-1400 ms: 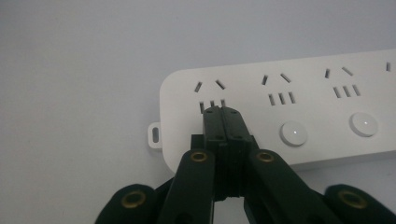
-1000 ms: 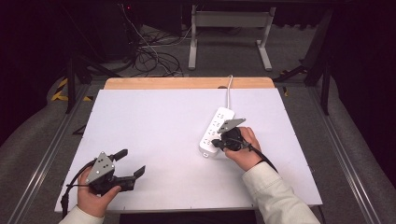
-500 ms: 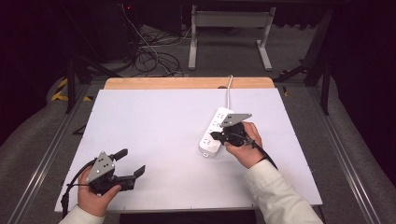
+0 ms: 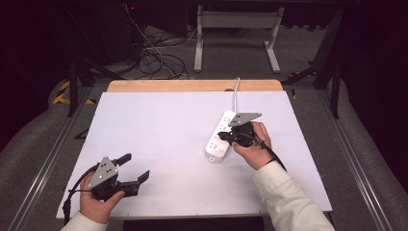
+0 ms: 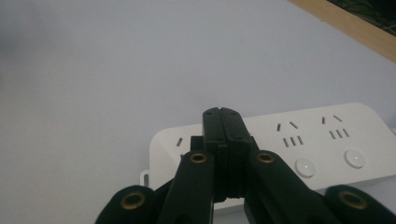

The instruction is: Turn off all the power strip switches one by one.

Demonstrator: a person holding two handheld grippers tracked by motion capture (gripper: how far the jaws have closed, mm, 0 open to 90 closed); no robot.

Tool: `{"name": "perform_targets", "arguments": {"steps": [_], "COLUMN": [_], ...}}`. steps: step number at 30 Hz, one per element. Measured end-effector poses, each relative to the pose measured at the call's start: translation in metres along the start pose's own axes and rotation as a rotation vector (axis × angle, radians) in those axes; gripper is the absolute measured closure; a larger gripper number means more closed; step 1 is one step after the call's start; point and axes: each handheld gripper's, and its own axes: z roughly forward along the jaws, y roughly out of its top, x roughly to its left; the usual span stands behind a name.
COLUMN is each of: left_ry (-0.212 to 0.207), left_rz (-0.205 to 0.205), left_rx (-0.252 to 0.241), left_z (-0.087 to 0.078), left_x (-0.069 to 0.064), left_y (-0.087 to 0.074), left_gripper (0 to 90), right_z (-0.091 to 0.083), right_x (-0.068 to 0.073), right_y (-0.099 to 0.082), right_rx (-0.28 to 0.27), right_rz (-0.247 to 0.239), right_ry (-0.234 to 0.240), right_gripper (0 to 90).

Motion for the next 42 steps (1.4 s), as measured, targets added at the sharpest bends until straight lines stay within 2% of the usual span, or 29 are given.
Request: {"name": "perform_targets", "arguments": {"steps": [6, 9, 11, 16, 32, 37, 42], "left_ry": [0.0, -0.002, -0.001, 0.0, -0.001, -0.003, 0.001], "left_rz": [0.003, -0.009, -0.002, 0.001, 0.001, -0.007, 0.004], "left_rx": [0.001, 0.0, -0.001, 0.001, 0.002, 0.0, -0.001], "left_z": [0.0, 0.0, 0.001, 0.0, 0.0, 0.0, 0.0], "left_x": [0.001, 0.0, 0.001, 0.0, 0.0, 0.0, 0.0], "left_y": [0.0, 0.0, 0.0, 0.0, 0.0, 0.0, 0.0], "left_gripper": [14.3, 14.3, 14.4, 14.3, 14.4, 14.3, 14.3], "right_z": [0.004, 0.007, 0.012, 0.018, 0.026, 0.028, 0.029], "right_x": [-0.015, -0.02, -0.025, -0.028, -0.027, -0.025, -0.023], "right_y": [-0.004, -0.006, -0.009, -0.012, -0.016, -0.017, -0.017], "right_rx": [0.02, 0.038, 0.06, 0.092, 0.151, 0.16, 0.169], "right_rz": [0.026, 0.037, 0.046, 0.049, 0.045, 0.035, 0.033], "right_ry": [-0.028, -0.035, -0.038, -0.034, -0.015, -0.019, -0.033], "right_gripper": [90.0, 90.0, 90.0, 90.0, 90.0, 90.0, 90.0]}}
